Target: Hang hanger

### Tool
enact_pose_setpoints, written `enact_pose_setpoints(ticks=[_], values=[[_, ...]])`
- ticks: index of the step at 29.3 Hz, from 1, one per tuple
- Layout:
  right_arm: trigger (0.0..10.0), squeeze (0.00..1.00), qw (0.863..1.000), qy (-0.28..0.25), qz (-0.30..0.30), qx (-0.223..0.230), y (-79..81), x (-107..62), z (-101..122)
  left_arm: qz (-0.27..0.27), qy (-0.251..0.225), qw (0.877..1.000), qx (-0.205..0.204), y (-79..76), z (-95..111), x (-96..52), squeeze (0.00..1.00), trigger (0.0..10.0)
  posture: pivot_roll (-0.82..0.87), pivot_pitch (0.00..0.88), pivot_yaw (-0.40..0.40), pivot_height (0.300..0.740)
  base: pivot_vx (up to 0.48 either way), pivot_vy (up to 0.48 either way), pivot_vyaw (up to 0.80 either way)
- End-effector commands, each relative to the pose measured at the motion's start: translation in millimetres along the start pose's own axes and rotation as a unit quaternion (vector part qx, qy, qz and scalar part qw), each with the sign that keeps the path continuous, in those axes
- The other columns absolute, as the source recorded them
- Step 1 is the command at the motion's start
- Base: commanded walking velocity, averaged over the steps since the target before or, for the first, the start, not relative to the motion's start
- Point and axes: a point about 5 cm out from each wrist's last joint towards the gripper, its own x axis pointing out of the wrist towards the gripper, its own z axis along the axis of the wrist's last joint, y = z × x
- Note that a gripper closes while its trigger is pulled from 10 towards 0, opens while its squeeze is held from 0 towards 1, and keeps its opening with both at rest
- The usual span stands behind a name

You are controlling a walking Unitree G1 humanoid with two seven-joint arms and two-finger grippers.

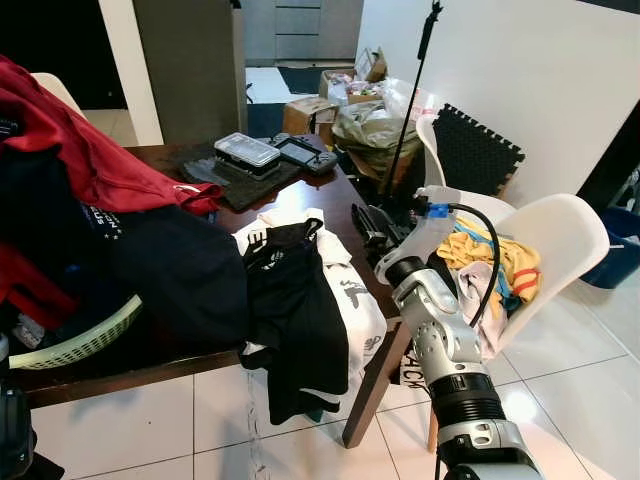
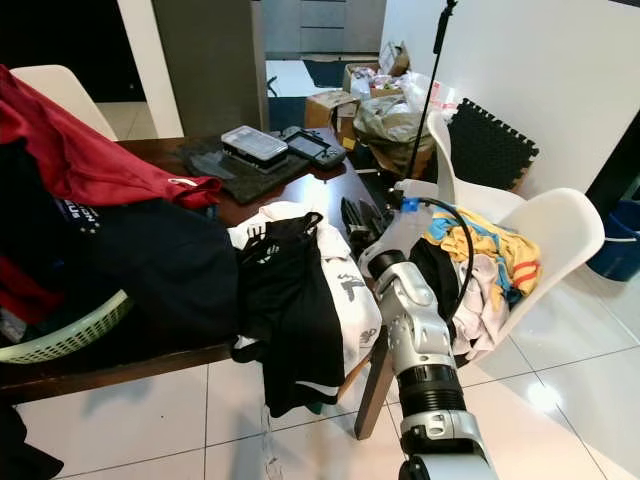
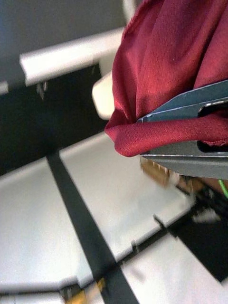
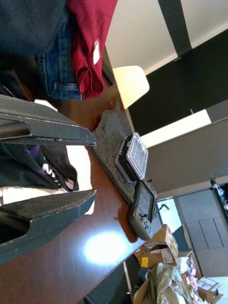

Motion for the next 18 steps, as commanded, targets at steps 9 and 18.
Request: enact_pose_setpoints(ticks=[9, 18], values=[[10.0, 0.0, 1.0, 0.012, 0.006, 0.005, 1.5, 1.5, -4, 0.13, -0.122, 0.982, 0.067, 71.1, 42, 35.1, 0.0, 10.0, 0.12, 0.0, -0.08, 0.74, 0.0, 0.0, 0.0], [10.0, 0.0, 1.0, 0.006, -0.001, 0.004, -1.5, -1.1, -3, 0.132, -0.195, 0.964, 0.121, 54.3, 68, 46.4, 0.0, 10.0, 0.11, 0.0, -0.061, 0.74, 0.0, 0.0, 0.0]])
